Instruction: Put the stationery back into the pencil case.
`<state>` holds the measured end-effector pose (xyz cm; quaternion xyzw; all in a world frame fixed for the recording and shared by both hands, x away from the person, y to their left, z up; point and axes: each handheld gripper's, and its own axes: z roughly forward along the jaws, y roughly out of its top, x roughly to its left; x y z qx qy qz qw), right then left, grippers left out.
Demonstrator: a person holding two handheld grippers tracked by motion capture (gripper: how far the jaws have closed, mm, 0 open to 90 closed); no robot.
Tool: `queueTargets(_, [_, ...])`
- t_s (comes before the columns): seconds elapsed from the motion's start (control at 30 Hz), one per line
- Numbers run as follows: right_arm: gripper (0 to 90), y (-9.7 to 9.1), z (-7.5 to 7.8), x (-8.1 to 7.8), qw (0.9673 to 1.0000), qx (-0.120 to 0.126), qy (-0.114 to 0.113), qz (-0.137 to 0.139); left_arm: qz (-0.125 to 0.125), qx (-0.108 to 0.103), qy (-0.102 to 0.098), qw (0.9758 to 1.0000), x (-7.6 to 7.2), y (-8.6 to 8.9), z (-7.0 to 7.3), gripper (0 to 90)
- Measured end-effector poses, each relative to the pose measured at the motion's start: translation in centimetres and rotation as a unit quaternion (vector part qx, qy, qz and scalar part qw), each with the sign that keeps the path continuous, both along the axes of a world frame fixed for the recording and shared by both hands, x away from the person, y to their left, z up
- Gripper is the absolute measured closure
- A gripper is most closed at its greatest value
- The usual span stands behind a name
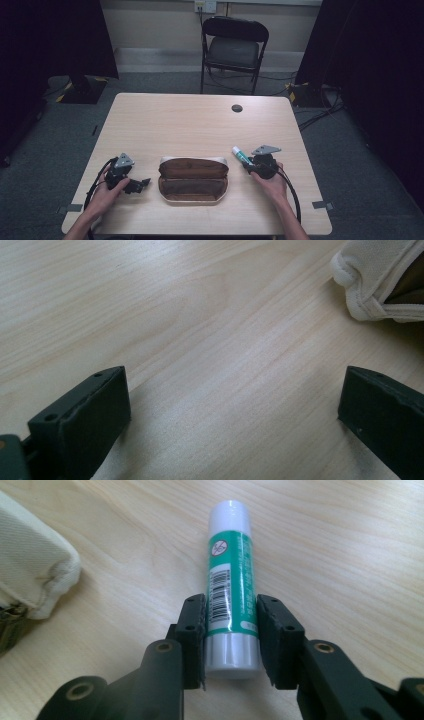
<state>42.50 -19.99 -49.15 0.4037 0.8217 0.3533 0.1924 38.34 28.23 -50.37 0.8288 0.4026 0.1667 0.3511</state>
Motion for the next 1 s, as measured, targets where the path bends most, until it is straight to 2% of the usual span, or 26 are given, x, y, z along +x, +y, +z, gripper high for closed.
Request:
queueTargets(0.07, [66.0,-0.2,-0.1,0.0,0.9999,0.009,0.004,-0.005,0.0,0.001,0.0,1.0,0.0,0.0,0.0,0.0])
queueTargets(0.13, [66.1,-0.3,0.0,0.0,0.9999,0.007,0.005,-0.01,-0.001,0.002,0.0,1.0,0.0,0.0,0.0,0.0])
queueTargets(0.3, [66.2,-0.6,0.2,0.1,0.999,0.04,0.018,-0.01,-0.003,0.004,0.001,1.0,0.1,0.0,0.1,0.0])
queueTargets(0.37, [66.2,-0.7,0.3,0.1,0.9987,0.043,0.023,-0.013,-0.003,0.003,0.001,1.0,0.1,0.0,0.1,0.0])
queueTargets(0.47, [66.2,-0.8,0.2,-0.1,0.9973,0.063,0.032,-0.02,-0.003,0.004,0.001,1.0,0.1,0.0,0.1,0.0])
queueTargets(0.67, [66.2,-1.2,1.1,-0.7,0.9944,0.101,0.023,-0.024,-0.002,0.005,0.002,1.0,0.1,0.0,0.1,0.0])
queueTargets(1.0, [66.2,-1.8,2.9,-1.8,0.9923,0.123,0.004,-0.017,-0.002,0.004,0.001,1.0,0.1,0.0,0.1,0.0])
